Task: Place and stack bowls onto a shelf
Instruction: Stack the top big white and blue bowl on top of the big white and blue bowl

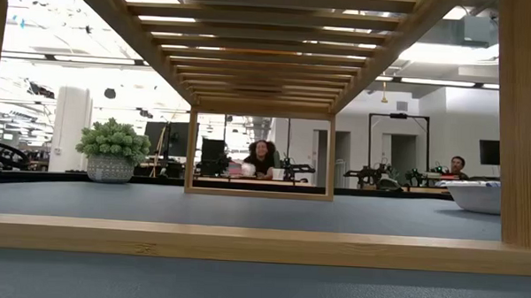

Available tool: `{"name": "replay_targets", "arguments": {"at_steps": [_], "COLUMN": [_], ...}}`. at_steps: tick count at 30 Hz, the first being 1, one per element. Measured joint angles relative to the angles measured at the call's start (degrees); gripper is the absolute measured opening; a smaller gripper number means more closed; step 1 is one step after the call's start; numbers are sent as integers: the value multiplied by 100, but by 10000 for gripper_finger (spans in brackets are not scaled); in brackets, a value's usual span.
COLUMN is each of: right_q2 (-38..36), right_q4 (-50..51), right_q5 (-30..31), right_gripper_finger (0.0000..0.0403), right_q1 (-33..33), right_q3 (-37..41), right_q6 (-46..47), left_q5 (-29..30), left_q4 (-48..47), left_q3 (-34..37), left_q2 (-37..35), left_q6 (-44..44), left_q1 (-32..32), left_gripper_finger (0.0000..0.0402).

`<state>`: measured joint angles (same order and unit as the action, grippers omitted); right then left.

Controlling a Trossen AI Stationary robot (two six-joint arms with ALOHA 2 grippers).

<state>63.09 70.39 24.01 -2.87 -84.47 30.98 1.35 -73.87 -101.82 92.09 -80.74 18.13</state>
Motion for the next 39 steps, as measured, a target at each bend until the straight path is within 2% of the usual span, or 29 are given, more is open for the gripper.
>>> {"name": "replay_targets", "arguments": {"at_steps": [6, 12, 20, 28, 39], "right_q2": [2, 3, 2, 2, 20], "right_q4": [164, 137, -161, -699, -768], "right_q5": [28, -24, -673, -762, -745], "right_gripper_finger": [230, 230, 230, 230, 230], "right_q1": [-17, -11, -121, -587, -839], "right_q3": [1212, 2676, 3947, 4182, 4182], "right_q6": [952, 1885, 2604, 2249, 2022], "left_q5": [-123, -69, 793, 1046, 1214], "left_q4": [-531, -552, -518, -515, -512], "left_q3": [0, 0, -2, -2, -2], "left_q2": [-15, -222, -584, -646, -640], "left_q6": [30, 34, -12, 261, 340], "left_q1": [63, 68, 68, 16, 15], "left_gripper_finger": [197, 197, 197, 197, 197]}}
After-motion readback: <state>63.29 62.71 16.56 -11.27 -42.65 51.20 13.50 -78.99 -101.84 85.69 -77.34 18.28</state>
